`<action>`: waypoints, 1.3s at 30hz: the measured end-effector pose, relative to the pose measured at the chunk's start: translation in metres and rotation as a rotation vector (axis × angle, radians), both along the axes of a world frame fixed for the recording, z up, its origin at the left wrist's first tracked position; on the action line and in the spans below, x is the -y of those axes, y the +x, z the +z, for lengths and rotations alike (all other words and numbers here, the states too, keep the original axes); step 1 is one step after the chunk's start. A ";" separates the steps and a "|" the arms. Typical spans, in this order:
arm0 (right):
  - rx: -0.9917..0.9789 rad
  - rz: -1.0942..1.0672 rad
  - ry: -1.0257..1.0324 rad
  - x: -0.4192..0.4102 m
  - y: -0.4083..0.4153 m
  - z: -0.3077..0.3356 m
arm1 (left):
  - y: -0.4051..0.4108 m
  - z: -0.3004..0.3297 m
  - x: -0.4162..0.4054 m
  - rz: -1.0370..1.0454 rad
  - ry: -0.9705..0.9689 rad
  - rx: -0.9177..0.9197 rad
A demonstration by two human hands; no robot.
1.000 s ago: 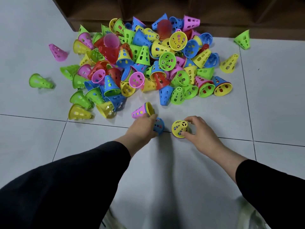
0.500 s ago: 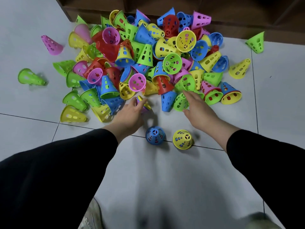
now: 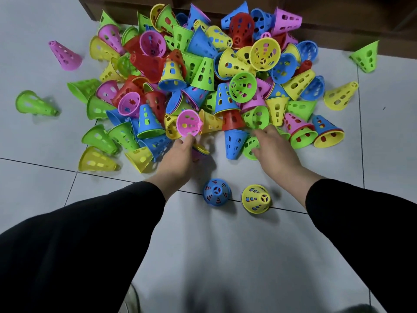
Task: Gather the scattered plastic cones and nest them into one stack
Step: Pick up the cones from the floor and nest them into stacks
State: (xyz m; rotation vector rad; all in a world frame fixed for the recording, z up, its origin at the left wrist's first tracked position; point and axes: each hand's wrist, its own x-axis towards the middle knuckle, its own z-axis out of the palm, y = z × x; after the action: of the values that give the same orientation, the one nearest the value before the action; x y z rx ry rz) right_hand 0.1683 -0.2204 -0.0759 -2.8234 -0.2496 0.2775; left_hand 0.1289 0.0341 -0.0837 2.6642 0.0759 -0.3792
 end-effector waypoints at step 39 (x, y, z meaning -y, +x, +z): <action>-0.064 0.103 0.207 0.028 -0.101 0.048 | -0.066 0.051 0.034 -0.293 0.177 0.209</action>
State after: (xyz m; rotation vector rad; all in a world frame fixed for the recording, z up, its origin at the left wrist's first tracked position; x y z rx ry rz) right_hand 0.0677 -0.2485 -0.0280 -2.5973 -0.3874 0.3425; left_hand 0.0626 -0.0002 -0.0330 2.8786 -0.3644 -0.1892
